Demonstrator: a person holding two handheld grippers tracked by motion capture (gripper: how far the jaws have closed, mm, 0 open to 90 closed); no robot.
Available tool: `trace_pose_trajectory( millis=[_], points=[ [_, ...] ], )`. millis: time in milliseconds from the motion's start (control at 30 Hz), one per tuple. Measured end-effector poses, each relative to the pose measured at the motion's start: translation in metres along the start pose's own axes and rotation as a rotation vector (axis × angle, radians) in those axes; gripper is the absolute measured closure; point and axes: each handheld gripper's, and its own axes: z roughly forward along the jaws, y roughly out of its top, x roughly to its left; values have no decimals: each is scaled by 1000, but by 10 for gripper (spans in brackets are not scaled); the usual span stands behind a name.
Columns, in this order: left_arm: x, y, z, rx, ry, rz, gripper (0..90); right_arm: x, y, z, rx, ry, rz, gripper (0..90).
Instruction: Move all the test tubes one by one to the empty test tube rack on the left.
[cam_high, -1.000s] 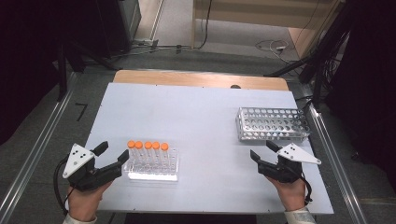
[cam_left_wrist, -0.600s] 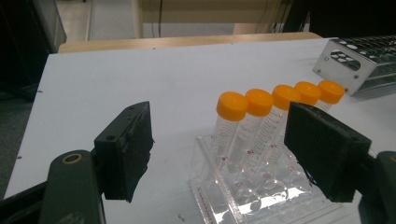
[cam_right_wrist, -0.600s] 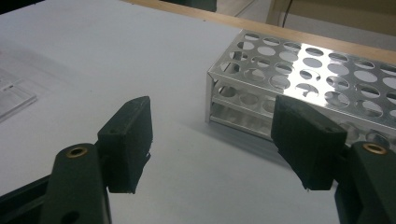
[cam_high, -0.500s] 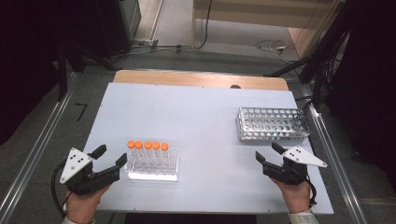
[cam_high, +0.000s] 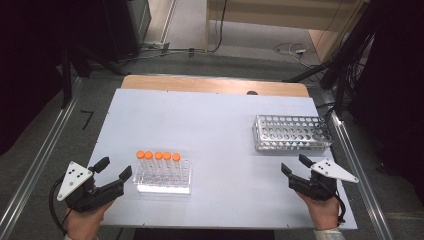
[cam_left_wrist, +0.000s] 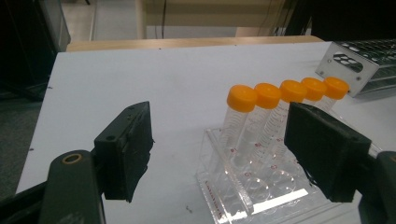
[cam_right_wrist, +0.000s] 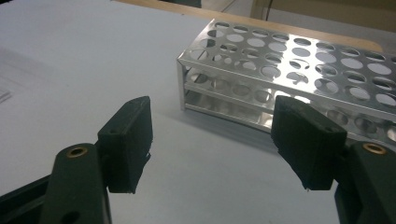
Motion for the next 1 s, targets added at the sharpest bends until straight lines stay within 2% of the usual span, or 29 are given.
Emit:
trace_pose_trajectory(
  millis=[233,400,533,667,900,1000],
  points=[
    [9,-6,-1,14,28,-19,241,-10,-8,-7,12,-44,14,278],
    [15,-10,2,35,56,-21,241,-21,-15,-13,20,-75,41,278],
    [21,-13,4,42,81,-33,242,-28,-21,-17,35,-118,59,278],
    [28,-17,6,59,101,-47,242,-34,-24,-20,43,-140,74,278],
    [33,-21,10,76,116,-55,242,-42,-29,-22,55,-170,93,277],
    [34,-22,12,102,122,-56,242,-43,-30,-22,62,-184,101,277]
  ],
)
